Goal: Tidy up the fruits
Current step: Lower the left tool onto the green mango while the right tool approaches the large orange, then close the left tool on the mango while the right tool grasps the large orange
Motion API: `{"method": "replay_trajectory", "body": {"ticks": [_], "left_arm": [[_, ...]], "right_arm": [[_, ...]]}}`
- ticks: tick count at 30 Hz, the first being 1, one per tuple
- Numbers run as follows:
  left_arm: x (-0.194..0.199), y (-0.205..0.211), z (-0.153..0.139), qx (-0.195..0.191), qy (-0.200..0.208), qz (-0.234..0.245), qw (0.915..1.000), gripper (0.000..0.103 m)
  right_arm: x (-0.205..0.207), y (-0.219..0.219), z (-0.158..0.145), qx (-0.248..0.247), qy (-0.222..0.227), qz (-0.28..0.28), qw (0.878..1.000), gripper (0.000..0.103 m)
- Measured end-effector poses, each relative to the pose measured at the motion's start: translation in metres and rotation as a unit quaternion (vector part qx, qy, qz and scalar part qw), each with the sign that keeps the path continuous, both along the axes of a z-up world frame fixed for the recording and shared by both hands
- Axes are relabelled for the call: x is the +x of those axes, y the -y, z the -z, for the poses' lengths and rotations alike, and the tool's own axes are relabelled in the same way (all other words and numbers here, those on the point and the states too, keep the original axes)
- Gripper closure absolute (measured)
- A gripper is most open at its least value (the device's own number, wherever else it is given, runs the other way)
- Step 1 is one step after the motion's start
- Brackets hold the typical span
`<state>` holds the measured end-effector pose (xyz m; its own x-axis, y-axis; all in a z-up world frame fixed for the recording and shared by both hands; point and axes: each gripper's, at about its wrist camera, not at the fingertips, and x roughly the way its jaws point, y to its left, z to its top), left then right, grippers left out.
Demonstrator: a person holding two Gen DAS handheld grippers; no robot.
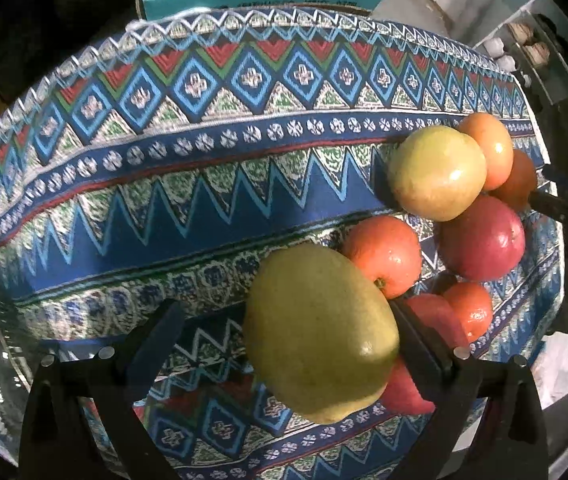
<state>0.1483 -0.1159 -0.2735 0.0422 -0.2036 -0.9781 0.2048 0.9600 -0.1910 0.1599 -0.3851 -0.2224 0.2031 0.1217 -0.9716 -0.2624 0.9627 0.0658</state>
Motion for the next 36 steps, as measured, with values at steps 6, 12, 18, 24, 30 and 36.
{"method": "replay_trajectory", "body": {"ticks": [6, 12, 18, 24, 30, 36], "left_arm": [[-0.002, 0.006, 0.007, -0.037, -0.009, 0.006, 0.9993, 0.017], [-0.007, 0.017, 0.008, -0.052, -0.008, 0.006, 0.9986, 0.028], [-0.01, 0.012, 0.003, -0.058, -0.003, 0.005, 0.9983, 0.028], [-0.014, 0.008, -0.003, -0.047, 0.018, 0.009, 0.9987, 0.028], [-0.023, 0.002, -0.009, -0.022, 0.048, 0.014, 0.9985, 0.028], [-0.026, -0.012, -0.021, -0.02, 0.068, 0.009, 0.9975, 0.028]], "right_arm": [[0.008, 0.001, 0.016, 0.0, -0.011, -0.001, 1.0, 0.016], [0.014, 0.003, 0.033, -0.007, -0.024, -0.006, 1.0, 0.028], [0.014, 0.0, 0.038, -0.006, -0.019, -0.007, 1.0, 0.038], [0.007, -0.005, 0.027, -0.006, -0.001, 0.001, 1.0, 0.039], [-0.009, -0.006, 0.007, -0.004, 0.029, 0.006, 1.0, 0.039], [-0.015, -0.012, -0.013, -0.004, 0.057, 0.013, 0.998, 0.039]]}}
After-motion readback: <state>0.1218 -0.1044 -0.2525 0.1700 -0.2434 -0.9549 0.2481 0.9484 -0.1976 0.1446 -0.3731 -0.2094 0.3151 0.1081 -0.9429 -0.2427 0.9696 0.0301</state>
